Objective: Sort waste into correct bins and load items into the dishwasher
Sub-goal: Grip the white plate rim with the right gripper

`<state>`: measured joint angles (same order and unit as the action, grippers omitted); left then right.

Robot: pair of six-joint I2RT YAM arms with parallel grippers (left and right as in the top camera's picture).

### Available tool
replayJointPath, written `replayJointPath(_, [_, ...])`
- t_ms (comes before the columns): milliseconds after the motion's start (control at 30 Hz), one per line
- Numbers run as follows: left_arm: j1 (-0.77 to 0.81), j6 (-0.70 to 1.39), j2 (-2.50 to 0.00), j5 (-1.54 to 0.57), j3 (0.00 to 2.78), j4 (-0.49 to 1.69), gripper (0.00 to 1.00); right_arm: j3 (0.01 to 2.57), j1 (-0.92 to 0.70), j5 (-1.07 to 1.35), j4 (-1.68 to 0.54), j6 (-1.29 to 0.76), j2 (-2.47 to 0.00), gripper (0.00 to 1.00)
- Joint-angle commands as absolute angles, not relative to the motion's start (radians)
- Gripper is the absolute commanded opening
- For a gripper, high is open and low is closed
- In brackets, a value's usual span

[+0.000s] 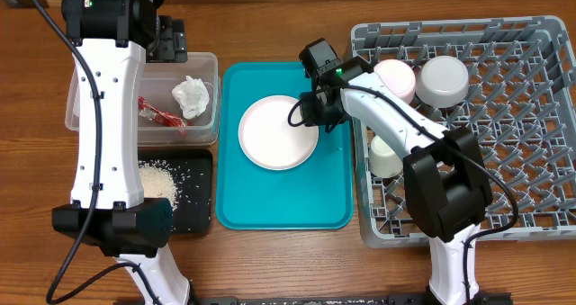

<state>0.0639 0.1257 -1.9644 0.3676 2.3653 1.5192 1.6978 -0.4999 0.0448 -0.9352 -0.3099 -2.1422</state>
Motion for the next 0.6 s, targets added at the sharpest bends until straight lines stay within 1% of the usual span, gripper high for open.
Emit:
replayJointPath(0, [0.066, 0.112, -1.949, 0.367, 2.387, 1.517, 1.00, 1.687, -0.506, 0.025, -0.928, -0.307, -2.121, 0.40])
replayJointPath(67, [0.066, 0.112, -1.949, 0.367, 2.387, 1.517, 1.00, 1.682, -0.507, 0.026, -0.920, -0.307, -2.121, 0.40])
replayJointPath(200, [0.066, 0.112, -1.949, 0.367, 2.387, 1.517, 1.00, 1.656, -0.518, 0.027, -0.882, -0.307, -2.121, 0.37])
replayJointPath(567, [0.066, 0.112, -1.949, 0.367, 2.387, 1.517, 1.00, 1.574, -0.520, 0.015, -0.778, -0.307, -2.121, 0.37])
